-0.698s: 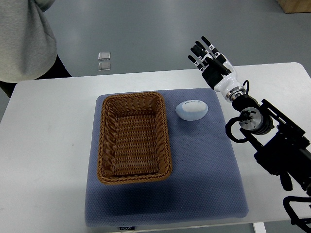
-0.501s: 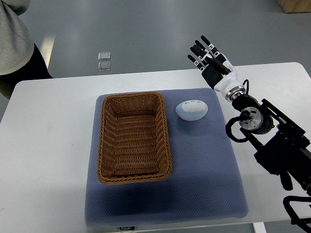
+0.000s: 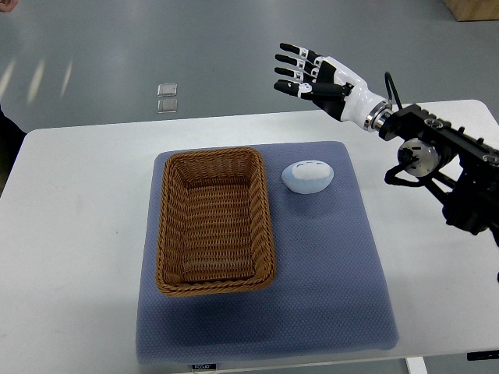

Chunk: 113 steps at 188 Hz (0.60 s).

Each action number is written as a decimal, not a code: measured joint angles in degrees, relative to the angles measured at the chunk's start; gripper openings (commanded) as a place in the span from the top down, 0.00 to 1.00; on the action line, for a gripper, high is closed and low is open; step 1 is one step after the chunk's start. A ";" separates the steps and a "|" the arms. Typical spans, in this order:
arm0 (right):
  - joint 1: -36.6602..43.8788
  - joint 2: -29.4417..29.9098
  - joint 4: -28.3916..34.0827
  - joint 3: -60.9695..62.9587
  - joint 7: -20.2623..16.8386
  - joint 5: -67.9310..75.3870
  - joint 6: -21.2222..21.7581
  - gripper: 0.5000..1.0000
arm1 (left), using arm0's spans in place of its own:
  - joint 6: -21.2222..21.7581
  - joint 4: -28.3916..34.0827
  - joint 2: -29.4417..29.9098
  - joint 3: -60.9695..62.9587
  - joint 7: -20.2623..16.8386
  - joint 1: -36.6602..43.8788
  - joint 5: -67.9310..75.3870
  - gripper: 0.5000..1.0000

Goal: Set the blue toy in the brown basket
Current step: 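Move the right hand over the white egg-shaped toy and lower it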

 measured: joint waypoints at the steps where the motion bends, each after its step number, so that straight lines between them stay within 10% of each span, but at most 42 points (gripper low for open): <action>1: 0.47 -0.24 -0.01 -0.50 -0.04 -0.30 0.13 0.18 | 0.00 -0.01 0.00 0.00 0.00 0.00 0.00 0.00; 61: 32.29 -7.99 0.96 -39.16 -5.09 -17.75 10.29 0.18 | -0.11 -0.24 0.00 -0.07 0.00 0.00 0.11 0.00; 113: 31.58 -5.18 1.71 -47.72 -8.49 -19.41 8.67 0.19 | -0.10 -0.23 0.00 -0.04 -0.05 0.00 0.11 0.00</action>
